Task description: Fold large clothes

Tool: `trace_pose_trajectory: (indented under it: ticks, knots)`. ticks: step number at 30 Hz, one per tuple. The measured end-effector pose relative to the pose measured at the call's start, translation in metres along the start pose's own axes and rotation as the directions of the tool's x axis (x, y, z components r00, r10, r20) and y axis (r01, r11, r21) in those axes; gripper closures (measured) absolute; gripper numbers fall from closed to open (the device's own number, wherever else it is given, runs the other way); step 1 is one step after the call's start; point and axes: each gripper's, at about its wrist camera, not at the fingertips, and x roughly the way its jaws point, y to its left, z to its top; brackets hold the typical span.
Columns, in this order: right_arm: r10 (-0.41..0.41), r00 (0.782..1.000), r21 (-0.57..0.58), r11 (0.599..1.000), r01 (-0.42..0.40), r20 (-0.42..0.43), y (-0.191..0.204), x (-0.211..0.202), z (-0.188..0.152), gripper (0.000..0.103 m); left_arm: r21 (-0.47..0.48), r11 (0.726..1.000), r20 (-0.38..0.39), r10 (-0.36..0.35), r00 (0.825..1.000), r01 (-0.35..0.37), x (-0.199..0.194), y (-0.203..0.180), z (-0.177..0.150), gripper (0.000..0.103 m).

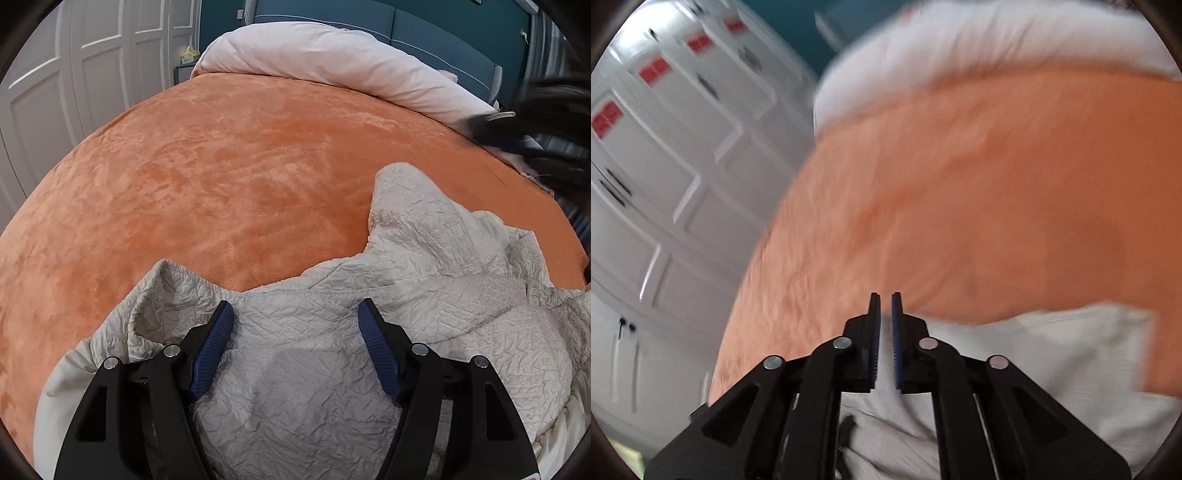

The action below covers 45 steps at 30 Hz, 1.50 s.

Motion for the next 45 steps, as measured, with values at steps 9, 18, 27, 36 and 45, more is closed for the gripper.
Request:
trace_pose_trajectory:
  ticks: [9,18,27,36,45]
  knots:
    - [-0.226,0.973,0.048,0.972,0.228,-0.057,-0.141,-0.079,-0.06,0.079,-0.058,0.955,0.046,-0.288,0.956,0.291,-0.07,-0.053,0.054,0.036]
    - [-0.195,0.981,0.038,0.98,0.195,-0.016,-0.144,-0.089,-0.095,0.079,0.279,0.901,-0.321,-0.239,0.916,0.333,0.022,-0.231,0.088,0.025]
    - [-0.176,0.982,0.049,0.983,0.18,-0.073,-0.152,-0.085,-0.099,0.079,0.064,0.942,-0.373,-0.284,0.883,0.33,0.037,-0.207,0.095,0.098]
    - [-0.259,0.958,0.019,0.965,0.263,-0.127,-0.142,-0.069,-0.084,0.081,-0.042,0.926,-0.294,-0.371,0.881,0.376,0.051,-0.177,0.08,0.092]
    - [-0.177,0.98,0.093,0.978,0.185,-0.095,-0.14,-0.085,-0.075,0.084,0.088,0.914,-0.236,-0.367,0.9,0.396,0.011,-0.17,0.091,0.075]
